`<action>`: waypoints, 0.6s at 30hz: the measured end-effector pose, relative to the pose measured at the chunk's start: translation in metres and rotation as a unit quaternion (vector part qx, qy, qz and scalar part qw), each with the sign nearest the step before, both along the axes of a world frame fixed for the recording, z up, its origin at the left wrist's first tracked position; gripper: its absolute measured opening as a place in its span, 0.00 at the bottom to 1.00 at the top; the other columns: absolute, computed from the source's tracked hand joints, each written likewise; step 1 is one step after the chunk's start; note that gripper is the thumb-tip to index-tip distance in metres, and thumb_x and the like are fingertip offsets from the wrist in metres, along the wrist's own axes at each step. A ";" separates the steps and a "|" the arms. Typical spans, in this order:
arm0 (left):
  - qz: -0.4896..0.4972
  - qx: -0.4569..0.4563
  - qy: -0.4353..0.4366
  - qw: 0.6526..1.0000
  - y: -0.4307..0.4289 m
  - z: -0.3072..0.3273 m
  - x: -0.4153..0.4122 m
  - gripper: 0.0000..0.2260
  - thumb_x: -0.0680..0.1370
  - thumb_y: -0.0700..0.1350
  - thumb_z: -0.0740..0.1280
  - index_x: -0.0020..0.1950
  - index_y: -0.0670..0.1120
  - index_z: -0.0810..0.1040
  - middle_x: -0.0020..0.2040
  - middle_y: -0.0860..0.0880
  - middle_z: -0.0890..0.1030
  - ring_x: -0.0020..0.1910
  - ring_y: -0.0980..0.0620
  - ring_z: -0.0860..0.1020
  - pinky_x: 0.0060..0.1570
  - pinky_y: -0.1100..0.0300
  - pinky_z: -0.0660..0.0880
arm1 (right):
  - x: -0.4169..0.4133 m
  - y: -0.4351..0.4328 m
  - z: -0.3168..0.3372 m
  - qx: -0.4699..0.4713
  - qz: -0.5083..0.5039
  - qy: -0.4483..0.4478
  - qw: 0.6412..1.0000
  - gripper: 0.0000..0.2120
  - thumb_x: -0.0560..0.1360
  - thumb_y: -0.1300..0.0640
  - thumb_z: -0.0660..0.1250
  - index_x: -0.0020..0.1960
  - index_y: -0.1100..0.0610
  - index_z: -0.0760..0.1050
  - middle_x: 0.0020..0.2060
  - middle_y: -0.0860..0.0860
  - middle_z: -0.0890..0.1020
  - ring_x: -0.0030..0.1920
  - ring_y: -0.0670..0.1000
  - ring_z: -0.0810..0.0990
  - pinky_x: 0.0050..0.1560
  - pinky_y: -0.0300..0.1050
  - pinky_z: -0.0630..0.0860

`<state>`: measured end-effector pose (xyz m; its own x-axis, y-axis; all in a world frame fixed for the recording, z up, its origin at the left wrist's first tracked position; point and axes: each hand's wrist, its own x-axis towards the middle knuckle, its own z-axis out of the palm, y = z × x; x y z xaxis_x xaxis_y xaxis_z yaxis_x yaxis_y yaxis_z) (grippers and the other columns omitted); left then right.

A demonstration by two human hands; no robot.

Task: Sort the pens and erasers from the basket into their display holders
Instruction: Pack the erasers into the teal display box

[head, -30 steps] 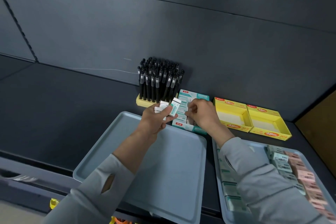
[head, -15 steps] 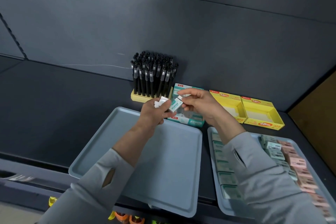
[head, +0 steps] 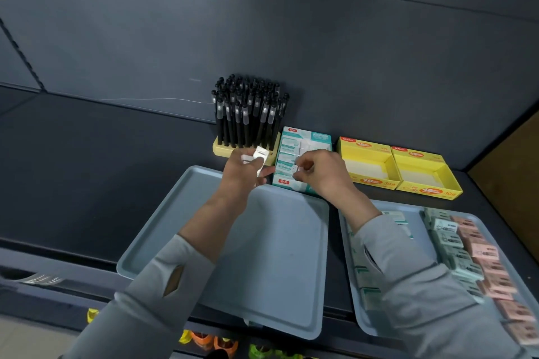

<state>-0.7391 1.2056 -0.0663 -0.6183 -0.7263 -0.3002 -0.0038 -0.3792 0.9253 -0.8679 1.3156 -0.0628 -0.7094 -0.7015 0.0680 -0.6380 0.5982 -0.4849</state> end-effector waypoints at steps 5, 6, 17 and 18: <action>-0.012 -0.089 -0.035 0.995 -0.004 -0.005 0.005 0.07 0.79 0.38 0.67 0.55 0.47 0.75 0.45 0.48 0.79 0.42 0.52 0.80 0.21 0.68 0.63 | -0.001 -0.003 -0.002 -0.005 0.007 0.034 0.999 0.12 0.71 0.59 0.75 0.54 0.54 0.83 0.44 0.49 0.83 0.46 0.50 0.80 0.51 0.42 0.78; -0.009 -0.101 -0.039 0.994 -0.005 -0.006 0.005 0.07 0.78 0.39 0.69 0.55 0.46 0.77 0.43 0.48 0.79 0.38 0.54 0.78 0.21 0.69 0.63 | -0.002 -0.003 -0.002 0.001 0.009 0.033 0.999 0.11 0.71 0.59 0.75 0.53 0.54 0.83 0.45 0.49 0.83 0.46 0.50 0.80 0.50 0.41 0.77; -0.051 -0.120 -0.046 0.990 0.003 0.003 0.002 0.09 0.73 0.41 0.74 0.52 0.44 0.80 0.37 0.52 0.80 0.25 0.64 0.72 0.26 0.71 0.65 | 0.014 -0.008 0.020 -0.200 0.068 -0.280 0.936 0.06 0.77 0.61 0.70 0.51 0.53 0.82 0.34 0.46 0.83 0.33 0.46 0.79 0.36 0.38 0.77; -0.049 -0.115 -0.048 0.991 0.004 0.003 0.001 0.10 0.74 0.42 0.74 0.53 0.44 0.79 0.37 0.51 0.79 0.27 0.61 0.72 0.27 0.69 0.65 | 0.012 -0.008 0.020 -0.206 0.062 -0.288 0.933 0.07 0.77 0.63 0.70 0.51 0.53 0.81 0.30 0.45 0.82 0.30 0.45 0.77 0.35 0.37 0.76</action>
